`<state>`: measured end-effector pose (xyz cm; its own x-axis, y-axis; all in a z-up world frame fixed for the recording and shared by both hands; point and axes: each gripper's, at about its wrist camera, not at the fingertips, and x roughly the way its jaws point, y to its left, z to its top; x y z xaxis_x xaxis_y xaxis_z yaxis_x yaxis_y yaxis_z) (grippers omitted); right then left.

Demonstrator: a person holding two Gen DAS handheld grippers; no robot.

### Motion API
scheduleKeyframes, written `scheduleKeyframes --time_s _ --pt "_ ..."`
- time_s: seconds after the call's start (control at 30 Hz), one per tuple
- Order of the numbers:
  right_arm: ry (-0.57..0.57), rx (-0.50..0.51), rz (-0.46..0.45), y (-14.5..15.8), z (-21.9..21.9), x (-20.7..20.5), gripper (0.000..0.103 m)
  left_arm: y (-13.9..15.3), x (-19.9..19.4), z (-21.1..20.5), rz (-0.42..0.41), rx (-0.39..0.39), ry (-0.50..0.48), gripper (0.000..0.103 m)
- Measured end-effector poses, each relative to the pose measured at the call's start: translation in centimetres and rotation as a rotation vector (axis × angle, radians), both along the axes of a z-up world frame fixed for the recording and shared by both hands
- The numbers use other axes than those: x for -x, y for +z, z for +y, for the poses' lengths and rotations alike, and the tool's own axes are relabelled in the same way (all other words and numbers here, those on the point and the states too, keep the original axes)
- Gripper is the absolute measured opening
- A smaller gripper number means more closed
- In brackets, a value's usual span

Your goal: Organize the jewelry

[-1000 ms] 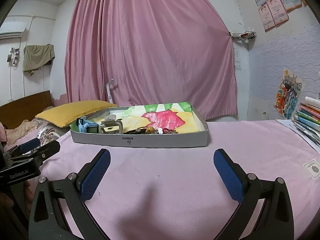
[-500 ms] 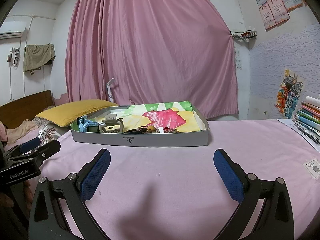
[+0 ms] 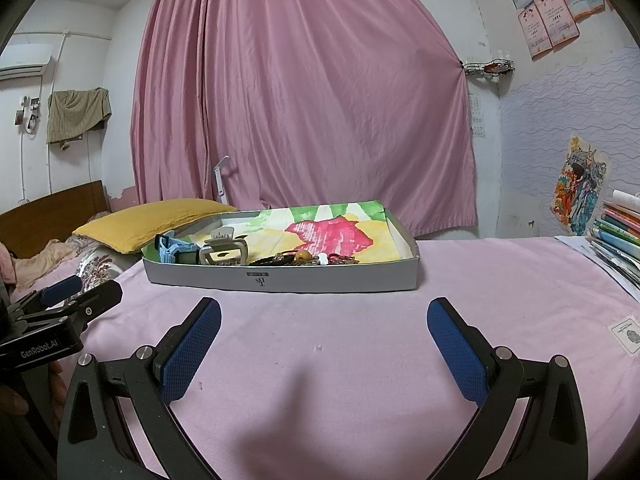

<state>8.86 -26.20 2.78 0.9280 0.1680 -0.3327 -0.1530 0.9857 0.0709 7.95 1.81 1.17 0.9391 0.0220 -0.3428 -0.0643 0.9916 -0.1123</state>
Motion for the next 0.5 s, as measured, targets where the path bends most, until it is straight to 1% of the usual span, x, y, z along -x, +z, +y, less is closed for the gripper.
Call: scheduleKeyframes --time_s 0.5 --pt "0.001 -0.002 0.001 -0.02 0.04 0.06 0.101 0.05 -0.02 -0.05 0.000 -0.001 0.000 0.102"
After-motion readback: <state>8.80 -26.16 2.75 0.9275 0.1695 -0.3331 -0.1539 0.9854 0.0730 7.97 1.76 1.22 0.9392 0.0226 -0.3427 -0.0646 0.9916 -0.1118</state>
